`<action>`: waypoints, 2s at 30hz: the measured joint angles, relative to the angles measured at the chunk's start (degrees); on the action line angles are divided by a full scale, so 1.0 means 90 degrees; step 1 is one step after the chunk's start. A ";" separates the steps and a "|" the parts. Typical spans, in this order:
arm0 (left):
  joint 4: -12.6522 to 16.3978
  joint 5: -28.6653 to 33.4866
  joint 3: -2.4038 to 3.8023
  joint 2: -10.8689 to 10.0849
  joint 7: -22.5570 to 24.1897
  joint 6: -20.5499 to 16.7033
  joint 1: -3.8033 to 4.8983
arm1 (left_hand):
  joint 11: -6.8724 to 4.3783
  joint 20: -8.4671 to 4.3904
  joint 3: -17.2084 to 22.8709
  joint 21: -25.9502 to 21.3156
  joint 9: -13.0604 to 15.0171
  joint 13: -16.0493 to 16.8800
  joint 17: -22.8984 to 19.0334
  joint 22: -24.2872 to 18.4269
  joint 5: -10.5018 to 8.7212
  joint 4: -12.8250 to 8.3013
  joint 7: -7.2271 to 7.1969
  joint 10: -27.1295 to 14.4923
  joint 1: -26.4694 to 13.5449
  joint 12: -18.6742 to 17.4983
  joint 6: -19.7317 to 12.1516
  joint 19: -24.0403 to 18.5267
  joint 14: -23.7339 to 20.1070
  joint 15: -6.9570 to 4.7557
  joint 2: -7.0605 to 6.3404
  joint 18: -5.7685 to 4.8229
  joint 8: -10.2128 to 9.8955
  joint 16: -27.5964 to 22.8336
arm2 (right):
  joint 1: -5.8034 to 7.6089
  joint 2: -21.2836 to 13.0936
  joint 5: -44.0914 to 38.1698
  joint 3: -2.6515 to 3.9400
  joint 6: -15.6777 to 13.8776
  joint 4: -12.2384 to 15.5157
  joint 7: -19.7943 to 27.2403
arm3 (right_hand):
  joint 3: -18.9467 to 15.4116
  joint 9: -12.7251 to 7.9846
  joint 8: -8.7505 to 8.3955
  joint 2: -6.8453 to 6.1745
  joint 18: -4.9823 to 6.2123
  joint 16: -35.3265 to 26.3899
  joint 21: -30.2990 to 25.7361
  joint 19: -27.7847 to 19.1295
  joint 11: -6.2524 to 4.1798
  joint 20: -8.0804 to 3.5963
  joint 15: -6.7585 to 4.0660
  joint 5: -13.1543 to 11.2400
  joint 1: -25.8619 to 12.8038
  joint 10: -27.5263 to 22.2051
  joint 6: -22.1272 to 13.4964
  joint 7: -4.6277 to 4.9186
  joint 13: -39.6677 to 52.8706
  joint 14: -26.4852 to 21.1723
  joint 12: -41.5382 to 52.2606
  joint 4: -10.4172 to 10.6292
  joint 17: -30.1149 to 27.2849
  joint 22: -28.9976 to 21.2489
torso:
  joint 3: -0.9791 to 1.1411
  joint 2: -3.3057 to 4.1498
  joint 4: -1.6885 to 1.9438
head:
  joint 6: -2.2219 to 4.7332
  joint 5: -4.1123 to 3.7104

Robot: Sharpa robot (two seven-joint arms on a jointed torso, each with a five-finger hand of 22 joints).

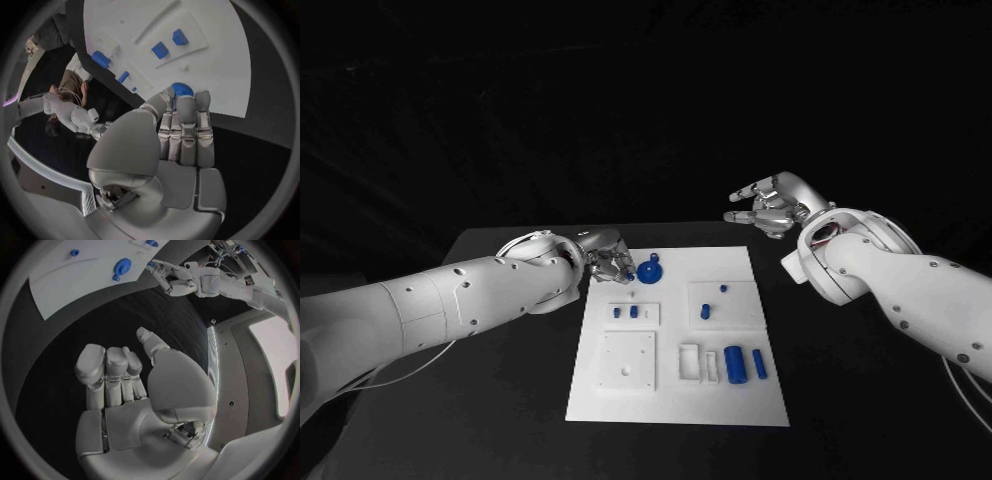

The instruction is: Assemble the parts on the task board

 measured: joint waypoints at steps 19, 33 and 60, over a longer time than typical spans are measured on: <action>-0.0224 0.0025 -0.0081 0.0139 -0.0122 0.0422 -0.0077 | 0.0000 0.0023 -0.0026 0.0000 -0.0005 0.0000 0.0007 0.0004 -0.0038 0.0025 -0.0015 0.0000 0.0000 0.0000 -0.0016 -0.0023 0.0000 0.0000 -0.0001 -0.0001 0.0026 -0.0025 | 0.0000 0.0006 0.0000 0.0000 0.0007 0.0000 -0.0002 | 0.0000 0.0000 0.0000 0.0000 0.0000 0.0000 0.0000 0.0000 0.0000 0.0000 0.0000 0.0000 0.0000 0.0000 0.0000 0.0000 0.0000 0.0000 0.0000 0.0000 0.0000 -0.0001 | 0.0005 0.0016 -0.0027 | -0.0046 0.0034; -0.0494 -0.0057 -0.0131 0.0234 -0.0103 0.0515 -0.0110 | 0.0000 0.0023 -0.0026 0.0000 -0.0006 0.0000 0.0013 0.0002 -0.0038 0.0025 -0.0021 0.0000 0.0000 0.0000 -0.0023 -0.0023 -0.0001 0.0001 -0.0002 -0.0002 0.0025 -0.0025 | 0.0000 -0.0011 -0.0001 0.0001 0.0011 0.0009 -0.0002 | -0.0017 0.0000 0.0000 0.0000 0.0000 0.0000 0.0000 0.0000 0.0000 0.0000 0.0000 0.0000 0.0000 0.0000 0.0000 0.0000 0.0000 0.0000 0.0000 -0.0017 0.0000 -0.0001 | 0.0013 0.0006 -0.0016 | -0.0067 0.0016; -0.0559 -0.0065 -0.0178 0.0346 -0.0054 0.0603 -0.0126 | -0.0001 0.0023 -0.0026 0.0000 -0.0005 0.0002 0.0011 0.0001 -0.0049 0.0025 -0.0022 0.0001 0.0008 0.0000 -0.0044 -0.0023 -0.0001 0.0001 -0.0010 -0.0003 0.0001 -0.0049 | 0.0000 -0.0006 -0.0002 0.0001 0.0014 0.0013 -0.0004 | -0.0017 0.0000 0.0000 0.0000 0.0000 0.0000 0.0000 0.0000 0.0000 0.0000 0.0000 0.0000 0.0000 0.0000 0.0000 0.0000 0.0000 0.0000 0.0000 -0.0017 0.0000 0.0004 | 0.0005 0.0007 -0.0016 | -0.0068 0.0022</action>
